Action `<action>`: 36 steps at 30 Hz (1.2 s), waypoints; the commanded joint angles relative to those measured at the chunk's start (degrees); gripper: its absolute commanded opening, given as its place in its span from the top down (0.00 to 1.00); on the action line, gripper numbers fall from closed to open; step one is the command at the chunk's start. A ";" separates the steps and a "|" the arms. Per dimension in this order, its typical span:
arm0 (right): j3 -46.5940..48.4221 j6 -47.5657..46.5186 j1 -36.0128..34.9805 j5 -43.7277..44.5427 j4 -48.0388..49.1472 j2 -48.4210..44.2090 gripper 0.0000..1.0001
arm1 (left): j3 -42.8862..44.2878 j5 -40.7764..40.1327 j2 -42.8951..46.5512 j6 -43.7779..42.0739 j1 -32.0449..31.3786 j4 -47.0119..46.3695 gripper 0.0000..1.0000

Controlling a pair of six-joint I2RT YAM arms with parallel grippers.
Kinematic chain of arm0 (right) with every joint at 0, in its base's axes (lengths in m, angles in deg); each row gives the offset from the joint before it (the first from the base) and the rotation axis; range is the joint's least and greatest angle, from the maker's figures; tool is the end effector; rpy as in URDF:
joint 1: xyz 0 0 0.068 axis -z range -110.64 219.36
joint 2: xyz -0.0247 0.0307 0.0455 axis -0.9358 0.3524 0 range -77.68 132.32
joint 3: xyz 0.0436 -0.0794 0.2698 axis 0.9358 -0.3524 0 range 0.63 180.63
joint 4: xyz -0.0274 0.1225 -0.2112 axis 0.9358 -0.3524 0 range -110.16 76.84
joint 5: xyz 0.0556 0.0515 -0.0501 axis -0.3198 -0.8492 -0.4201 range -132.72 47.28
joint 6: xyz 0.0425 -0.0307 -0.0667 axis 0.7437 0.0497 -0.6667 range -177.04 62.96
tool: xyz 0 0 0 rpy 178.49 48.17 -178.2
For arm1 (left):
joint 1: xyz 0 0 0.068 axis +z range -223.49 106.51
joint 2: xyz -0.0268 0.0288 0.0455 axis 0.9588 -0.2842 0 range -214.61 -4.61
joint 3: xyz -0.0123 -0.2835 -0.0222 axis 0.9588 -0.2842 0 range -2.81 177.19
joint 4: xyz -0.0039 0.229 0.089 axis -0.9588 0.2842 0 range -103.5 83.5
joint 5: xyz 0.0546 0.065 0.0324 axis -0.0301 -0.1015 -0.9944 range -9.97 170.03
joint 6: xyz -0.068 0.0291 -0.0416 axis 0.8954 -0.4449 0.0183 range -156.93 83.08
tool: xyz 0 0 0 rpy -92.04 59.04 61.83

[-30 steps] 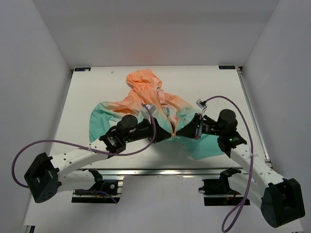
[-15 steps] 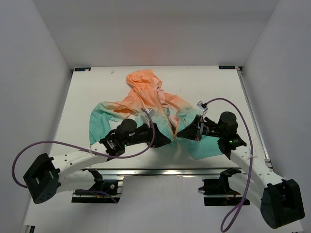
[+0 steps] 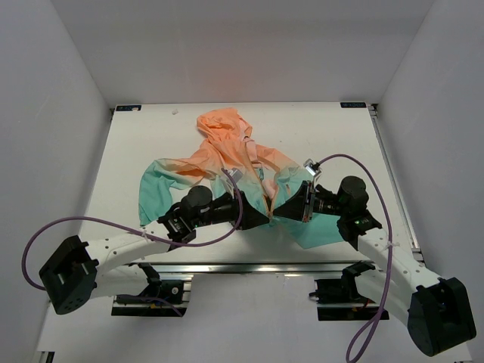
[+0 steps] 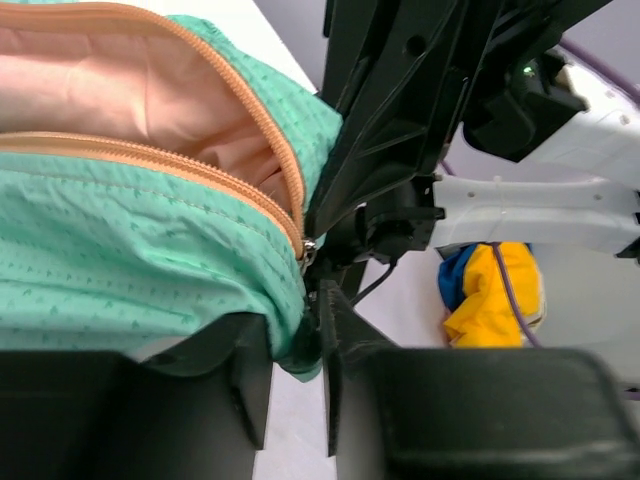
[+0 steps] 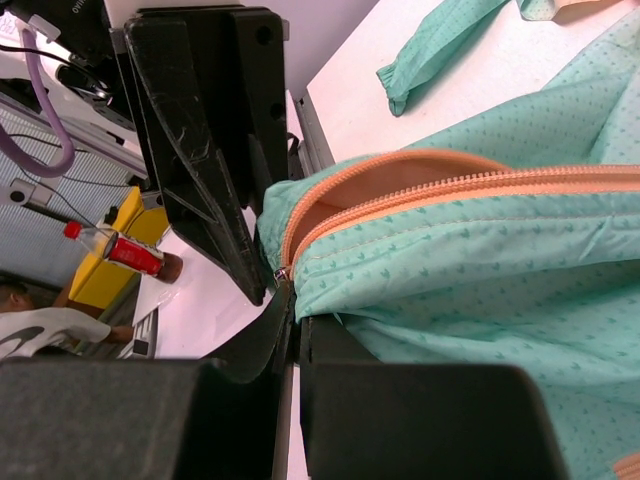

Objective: Zip up the jacket

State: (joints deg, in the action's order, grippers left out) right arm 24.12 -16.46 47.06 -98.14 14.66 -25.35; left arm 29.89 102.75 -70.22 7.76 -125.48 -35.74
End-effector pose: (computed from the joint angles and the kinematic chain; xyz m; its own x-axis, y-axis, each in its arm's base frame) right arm 0.1582 0.1313 0.2725 -0.6482 0.1332 -0.7497 -0.7312 0.1660 0.6617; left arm 0.1438 -0.2307 0.2651 -0.7565 -0.0855 -0.6484 0.6027 0.2938 -0.7419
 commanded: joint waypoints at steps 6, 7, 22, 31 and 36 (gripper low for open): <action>0.07 -1.99 -0.46 0.75 -0.57 -1.01 1.00 | -0.63 1.54 1.09 0.14 -0.22 -3.43 0.71; 0.24 -2.08 -0.46 0.58 -0.65 -0.83 1.00 | -0.72 1.36 1.18 0.14 -0.22 -3.34 0.70; 6.56 1.34 -0.46 4.44 0.75 1.80 1.00 | -0.89 2.24 -1.11 -1.97 -0.22 3.33 1.00; 12.02 -2.69 -0.37 5.76 -7.67 3.91 1.00 | -1.77 2.15 0.56 -1.97 -0.31 10.64 1.00; 13.25 -11.90 -0.28 4.45 -22.24 3.83 0.71 | 0.60 -2.15 1.44 0.13 -0.22 12.13 1.00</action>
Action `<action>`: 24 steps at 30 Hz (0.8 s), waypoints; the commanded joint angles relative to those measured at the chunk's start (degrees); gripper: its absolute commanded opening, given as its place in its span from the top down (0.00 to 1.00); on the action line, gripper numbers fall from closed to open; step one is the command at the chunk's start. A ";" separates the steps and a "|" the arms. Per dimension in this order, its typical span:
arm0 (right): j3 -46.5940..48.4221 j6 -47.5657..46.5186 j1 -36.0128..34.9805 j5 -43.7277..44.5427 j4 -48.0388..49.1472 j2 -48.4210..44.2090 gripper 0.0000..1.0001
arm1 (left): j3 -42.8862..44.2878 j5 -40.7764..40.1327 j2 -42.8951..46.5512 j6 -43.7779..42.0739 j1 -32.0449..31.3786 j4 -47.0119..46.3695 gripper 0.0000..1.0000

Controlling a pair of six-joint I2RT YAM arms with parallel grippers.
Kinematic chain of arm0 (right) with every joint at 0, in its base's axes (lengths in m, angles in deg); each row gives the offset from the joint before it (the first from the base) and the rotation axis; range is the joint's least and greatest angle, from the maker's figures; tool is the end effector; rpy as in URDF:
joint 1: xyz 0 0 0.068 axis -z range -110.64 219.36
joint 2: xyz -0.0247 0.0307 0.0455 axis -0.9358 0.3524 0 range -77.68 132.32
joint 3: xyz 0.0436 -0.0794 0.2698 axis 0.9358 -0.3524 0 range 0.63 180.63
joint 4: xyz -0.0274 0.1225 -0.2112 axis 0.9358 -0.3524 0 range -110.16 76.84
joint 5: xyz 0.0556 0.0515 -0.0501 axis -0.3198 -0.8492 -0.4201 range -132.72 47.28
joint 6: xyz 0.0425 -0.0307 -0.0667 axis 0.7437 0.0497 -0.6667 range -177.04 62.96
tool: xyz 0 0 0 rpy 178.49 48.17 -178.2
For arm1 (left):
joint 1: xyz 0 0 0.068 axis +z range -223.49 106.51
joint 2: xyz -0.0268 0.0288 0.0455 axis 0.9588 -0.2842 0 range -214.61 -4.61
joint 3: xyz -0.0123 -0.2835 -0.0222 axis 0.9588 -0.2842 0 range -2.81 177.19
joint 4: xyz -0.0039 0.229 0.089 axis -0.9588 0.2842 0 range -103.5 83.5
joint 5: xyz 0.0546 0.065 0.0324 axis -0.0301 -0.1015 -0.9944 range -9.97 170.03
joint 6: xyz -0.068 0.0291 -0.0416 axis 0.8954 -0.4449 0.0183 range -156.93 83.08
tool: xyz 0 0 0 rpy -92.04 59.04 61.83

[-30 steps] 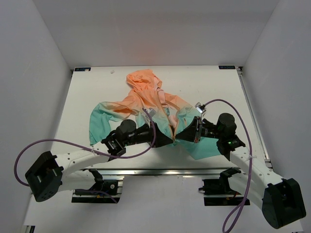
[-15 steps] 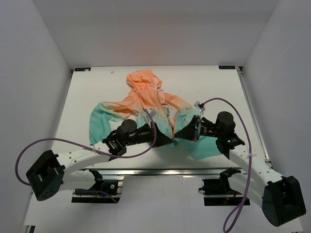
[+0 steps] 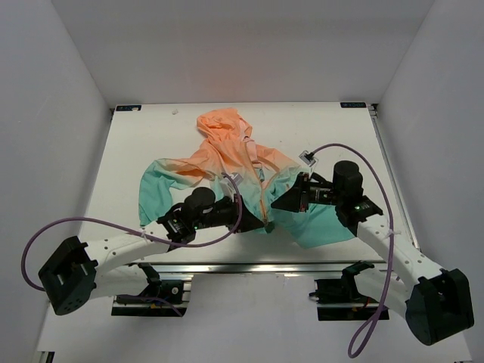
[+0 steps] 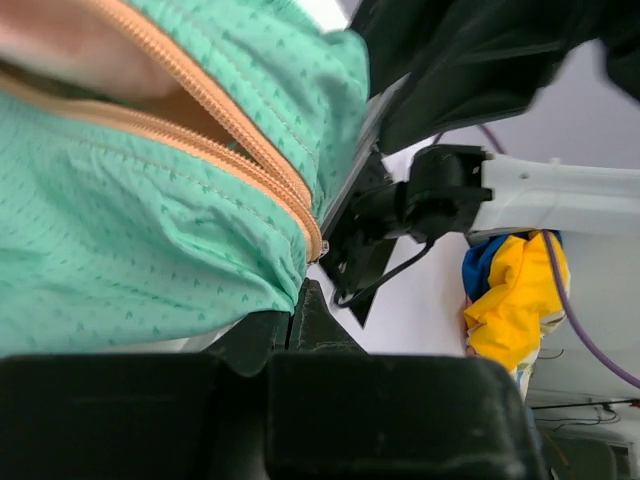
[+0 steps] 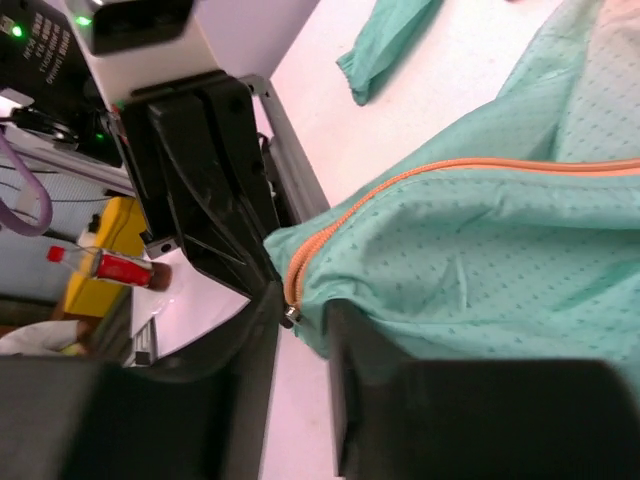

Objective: Zip up the jacket

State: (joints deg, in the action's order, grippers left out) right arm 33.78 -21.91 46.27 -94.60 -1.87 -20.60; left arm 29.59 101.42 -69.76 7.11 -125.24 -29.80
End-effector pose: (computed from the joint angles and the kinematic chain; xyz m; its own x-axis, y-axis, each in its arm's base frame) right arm 0.1792 0.1402 0.2813 -0.7104 0.0833 -0.6988 -0.6596 0.2676 0.7024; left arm 0.1432 -0.2256 0.2506 -0.7848 -0.0500 -0.6177 0.5595 0.3715 -0.7409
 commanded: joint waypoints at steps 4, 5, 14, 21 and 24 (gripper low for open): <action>5.44 -13.50 0.50 1.59 -17.42 -0.83 0.34 | 1.00 -3.72 1.34 3.86 -0.46 6.10 1.00; 5.61 -14.47 0.42 1.95 -19.09 -1.26 0.30 | 0.91 -3.89 1.34 4.39 -0.46 5.66 1.00; 10.53 -24.85 -0.28 14.88 -36.33 -12.16 0.24 | 6.52 -5.39 -0.68 7.47 -0.46 11.11 1.00; 10.71 -24.33 -3.62 10.58 -37.84 -14.98 0.18 | 7.15 -4.77 -1.92 10.37 -0.55 10.58 1.00; 10.01 -23.71 -6.52 9.87 -35.56 -15.33 0.18 | 7.06 -3.72 -2.44 10.81 -0.46 9.18 1.00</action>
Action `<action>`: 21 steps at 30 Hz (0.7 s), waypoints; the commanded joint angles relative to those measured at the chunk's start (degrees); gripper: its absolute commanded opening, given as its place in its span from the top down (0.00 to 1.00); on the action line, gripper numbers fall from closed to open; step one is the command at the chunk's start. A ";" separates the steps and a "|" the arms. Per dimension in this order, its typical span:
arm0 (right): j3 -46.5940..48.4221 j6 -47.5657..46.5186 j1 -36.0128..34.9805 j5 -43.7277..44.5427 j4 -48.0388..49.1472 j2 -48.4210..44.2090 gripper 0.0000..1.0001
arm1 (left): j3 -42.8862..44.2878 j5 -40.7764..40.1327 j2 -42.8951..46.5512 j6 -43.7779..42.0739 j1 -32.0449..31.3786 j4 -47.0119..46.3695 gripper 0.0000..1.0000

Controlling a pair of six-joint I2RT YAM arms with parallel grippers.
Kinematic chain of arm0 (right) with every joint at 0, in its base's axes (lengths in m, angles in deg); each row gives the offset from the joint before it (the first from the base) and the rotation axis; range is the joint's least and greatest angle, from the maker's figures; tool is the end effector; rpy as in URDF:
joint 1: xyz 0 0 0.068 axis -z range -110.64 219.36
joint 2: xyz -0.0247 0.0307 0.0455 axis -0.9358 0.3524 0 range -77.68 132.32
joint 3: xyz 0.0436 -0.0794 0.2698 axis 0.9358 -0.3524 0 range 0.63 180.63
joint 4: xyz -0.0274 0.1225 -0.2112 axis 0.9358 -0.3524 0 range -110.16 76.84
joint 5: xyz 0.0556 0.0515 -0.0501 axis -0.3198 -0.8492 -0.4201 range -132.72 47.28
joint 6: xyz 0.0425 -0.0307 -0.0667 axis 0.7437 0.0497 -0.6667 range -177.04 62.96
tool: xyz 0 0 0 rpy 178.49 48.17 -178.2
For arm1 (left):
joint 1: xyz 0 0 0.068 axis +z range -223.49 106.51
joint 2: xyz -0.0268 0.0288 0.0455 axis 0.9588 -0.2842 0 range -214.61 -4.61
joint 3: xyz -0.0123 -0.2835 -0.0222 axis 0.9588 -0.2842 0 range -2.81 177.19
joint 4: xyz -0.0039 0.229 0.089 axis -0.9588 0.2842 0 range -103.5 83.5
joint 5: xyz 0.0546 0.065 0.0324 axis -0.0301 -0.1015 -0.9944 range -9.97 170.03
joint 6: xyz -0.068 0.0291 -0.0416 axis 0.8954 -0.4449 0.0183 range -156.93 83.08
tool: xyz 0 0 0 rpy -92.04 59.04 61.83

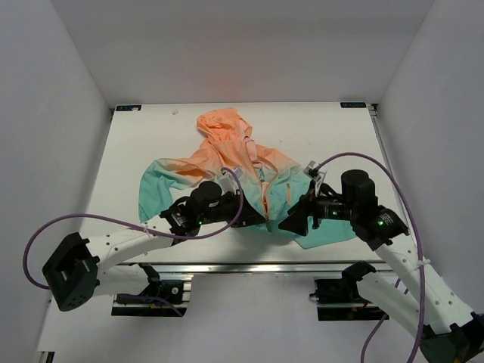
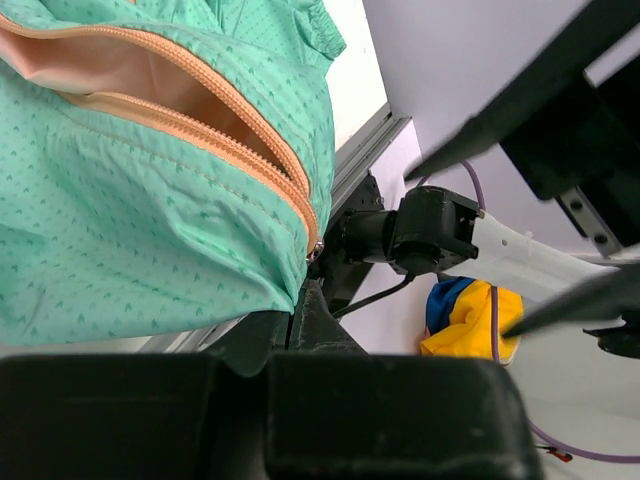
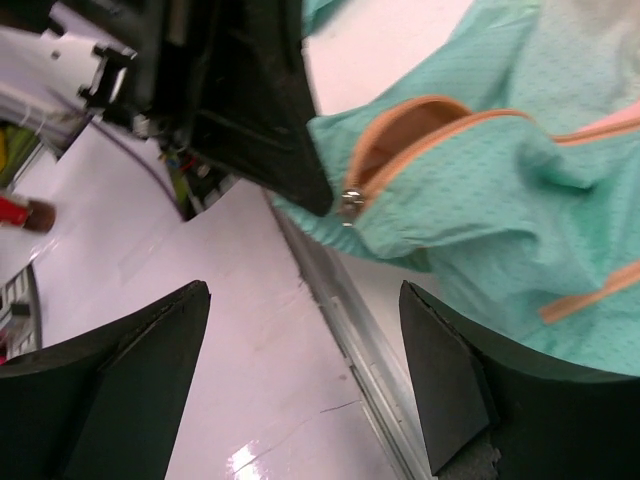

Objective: Zip up the jacket

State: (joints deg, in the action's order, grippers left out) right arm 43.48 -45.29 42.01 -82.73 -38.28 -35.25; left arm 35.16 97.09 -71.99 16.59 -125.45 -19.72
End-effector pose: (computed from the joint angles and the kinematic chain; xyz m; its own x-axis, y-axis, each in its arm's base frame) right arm 0.1226 0.1175 0.3067 -0.5408 -0.1042 -0.8347 -0.7768 0.4424 0.4481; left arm 0.1526 -0.2305 0.2515 -0.8832 -0.1186 -0.4537 0.3514 0.4734 -0.8078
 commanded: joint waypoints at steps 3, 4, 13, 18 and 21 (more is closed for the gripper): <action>-0.22 0.47 -5.42 -2.79 4.37 0.45 0.18 | 1.75 1.40 -1.09 1.50 -0.33 -1.25 1.00; -0.40 0.82 -6.91 -2.97 5.34 1.59 0.18 | 1.92 1.66 -1.18 1.42 -0.24 -1.17 1.00; -2.86 1.70 -8.94 -4.38 11.85 7.66 0.19 | 0.44 2.45 -0.13 1.15 -0.24 -3.36 1.00; -3.21 1.08 -8.94 -4.37 11.94 10.29 0.22 | 0.17 2.01 0.49 0.80 -0.24 -3.89 1.00; -4.18 2.13 -8.94 -4.90 15.97 11.35 0.22 | 0.08 2.80 0.23 0.71 -0.24 -4.59 1.00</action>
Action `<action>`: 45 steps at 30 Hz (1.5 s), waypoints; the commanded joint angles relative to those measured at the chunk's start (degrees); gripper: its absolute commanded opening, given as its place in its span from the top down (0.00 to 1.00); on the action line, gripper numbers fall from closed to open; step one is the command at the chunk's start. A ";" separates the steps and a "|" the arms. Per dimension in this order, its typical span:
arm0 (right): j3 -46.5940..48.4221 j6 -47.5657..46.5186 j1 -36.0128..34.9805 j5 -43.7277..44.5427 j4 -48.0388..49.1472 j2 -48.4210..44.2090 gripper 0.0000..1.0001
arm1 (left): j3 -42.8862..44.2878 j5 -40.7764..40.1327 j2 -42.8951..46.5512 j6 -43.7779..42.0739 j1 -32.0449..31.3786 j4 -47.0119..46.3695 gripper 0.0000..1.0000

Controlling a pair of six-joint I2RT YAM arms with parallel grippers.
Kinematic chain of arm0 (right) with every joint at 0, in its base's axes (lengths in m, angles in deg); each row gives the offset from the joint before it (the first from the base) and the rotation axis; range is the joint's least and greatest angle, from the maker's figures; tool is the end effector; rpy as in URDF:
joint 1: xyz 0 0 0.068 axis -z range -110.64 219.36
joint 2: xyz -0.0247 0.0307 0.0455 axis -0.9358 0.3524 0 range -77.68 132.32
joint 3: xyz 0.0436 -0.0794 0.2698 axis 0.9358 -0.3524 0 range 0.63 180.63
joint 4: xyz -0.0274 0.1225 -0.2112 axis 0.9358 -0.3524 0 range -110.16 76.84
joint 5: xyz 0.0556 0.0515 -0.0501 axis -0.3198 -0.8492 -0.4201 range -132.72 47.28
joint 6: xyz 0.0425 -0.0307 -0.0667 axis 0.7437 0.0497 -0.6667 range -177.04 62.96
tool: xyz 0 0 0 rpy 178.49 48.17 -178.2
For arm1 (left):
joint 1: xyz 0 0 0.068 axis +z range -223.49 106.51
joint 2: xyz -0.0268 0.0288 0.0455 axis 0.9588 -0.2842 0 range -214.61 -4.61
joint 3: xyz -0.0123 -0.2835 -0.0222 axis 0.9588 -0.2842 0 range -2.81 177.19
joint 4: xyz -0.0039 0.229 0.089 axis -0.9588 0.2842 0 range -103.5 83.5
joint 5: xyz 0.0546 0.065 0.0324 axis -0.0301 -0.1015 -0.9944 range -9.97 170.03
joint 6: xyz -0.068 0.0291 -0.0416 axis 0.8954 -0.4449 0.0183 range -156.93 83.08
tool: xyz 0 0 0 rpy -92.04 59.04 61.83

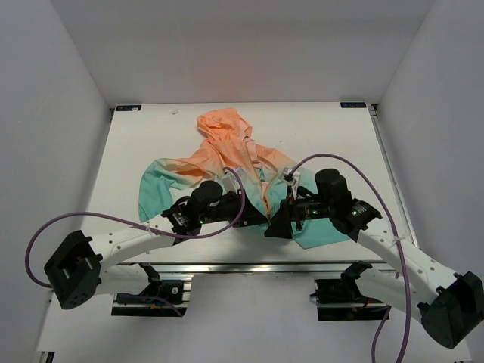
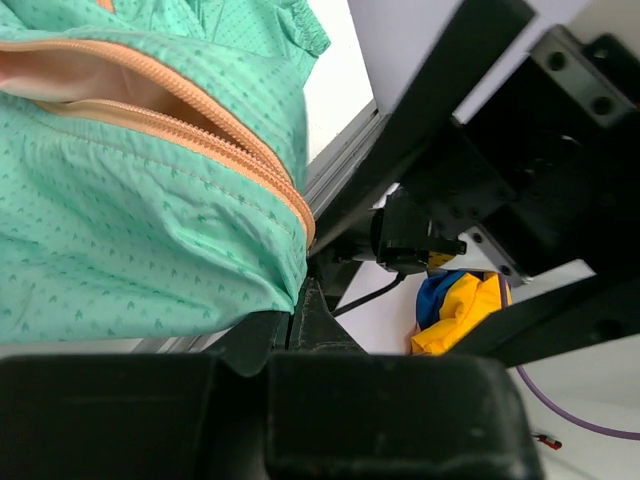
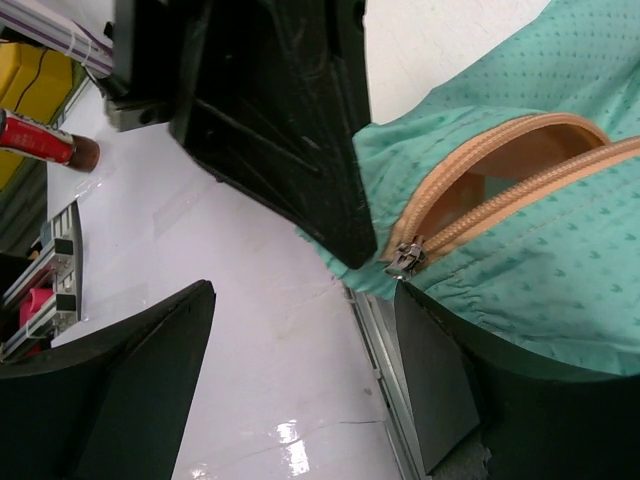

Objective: Zip up the jacket

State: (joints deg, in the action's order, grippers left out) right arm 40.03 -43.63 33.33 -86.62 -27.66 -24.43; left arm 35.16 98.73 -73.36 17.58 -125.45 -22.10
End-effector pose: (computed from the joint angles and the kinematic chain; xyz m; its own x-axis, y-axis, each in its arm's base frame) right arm 0.1337 0.1612 0.2778 -0.5864 -0.2199 -0.7796 -0.8032 0.2825 0.5245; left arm 0.1540 -0.2357 0.2512 -0.8914 -0.1123 -0.4391 0.3499 0.4452 -0.8242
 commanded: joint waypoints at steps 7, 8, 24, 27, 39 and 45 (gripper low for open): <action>-0.55 0.83 -0.27 0.83 9.05 1.94 0.23 | -0.27 2.83 1.60 -0.71 -0.33 -3.96 1.00; -0.64 1.09 -0.27 0.92 9.66 1.77 0.23 | -0.27 3.27 1.52 -0.71 -0.24 -4.23 1.00; -1.16 -0.58 -0.27 3.29 4.40 -2.01 0.33 | -0.71 3.01 1.86 -0.71 -0.15 -3.80 1.00; -1.34 -0.05 -0.27 3.73 3.34 -2.45 0.37 | -0.71 2.31 2.13 -0.71 -0.15 -3.09 1.00; -1.61 3.02 -0.18 7.34 6.06 -1.49 0.70 | -0.89 5.29 2.22 -2.12 -0.15 -4.93 1.00; -1.25 3.64 -0.27 8.22 6.77 -0.70 0.92 | -0.62 7.05 1.60 -3.08 -0.24 -4.67 1.00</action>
State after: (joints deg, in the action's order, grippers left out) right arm 38.21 -40.79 33.29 -79.80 -25.23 -25.17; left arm 34.42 102.07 -72.95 15.54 -125.08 -25.62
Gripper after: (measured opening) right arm 0.143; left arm 0.023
